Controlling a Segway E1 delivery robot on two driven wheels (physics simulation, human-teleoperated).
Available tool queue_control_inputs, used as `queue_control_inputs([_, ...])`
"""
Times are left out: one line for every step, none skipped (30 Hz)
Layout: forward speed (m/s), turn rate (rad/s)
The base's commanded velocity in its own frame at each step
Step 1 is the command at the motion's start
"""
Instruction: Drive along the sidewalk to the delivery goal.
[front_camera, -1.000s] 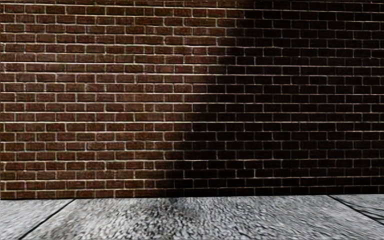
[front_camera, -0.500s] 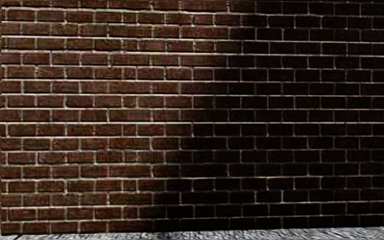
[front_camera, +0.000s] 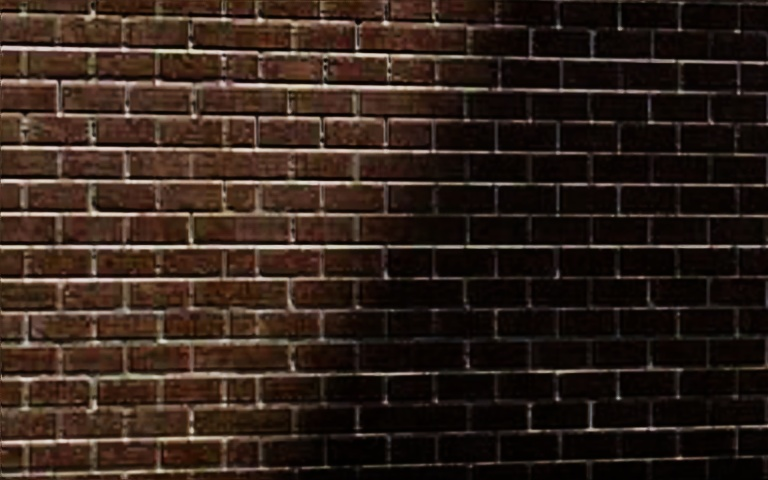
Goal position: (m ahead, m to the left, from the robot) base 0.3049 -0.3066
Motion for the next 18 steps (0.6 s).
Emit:
queue_control_inputs([0.0, 0.0])
queue_control_inputs([0.0, 0.0])
queue_control_inputs([0.0, 0.0])
queue_control_inputs([0.0, 0.0])
queue_control_inputs([0.0, 0.0])
queue_control_inputs([0.0, 0.0])
queue_control_inputs([0.0, 0.0])
queue_control_inputs([0.0, 0.0])
queue_control_inputs([0.0, 0.0])
queue_control_inputs([0.0, 0.0])
queue_control_inputs([0.0, 0.0])
queue_control_inputs([0.0, 0.0])
queue_control_inputs([0.0, 0.0])
queue_control_inputs([0.0, 0.0])
queue_control_inputs([0.0, 0.0])
queue_control_inputs([0.0, 0.0])
queue_control_inputs([0.0, 0.0])
queue_control_inputs([0.0, 0.0])
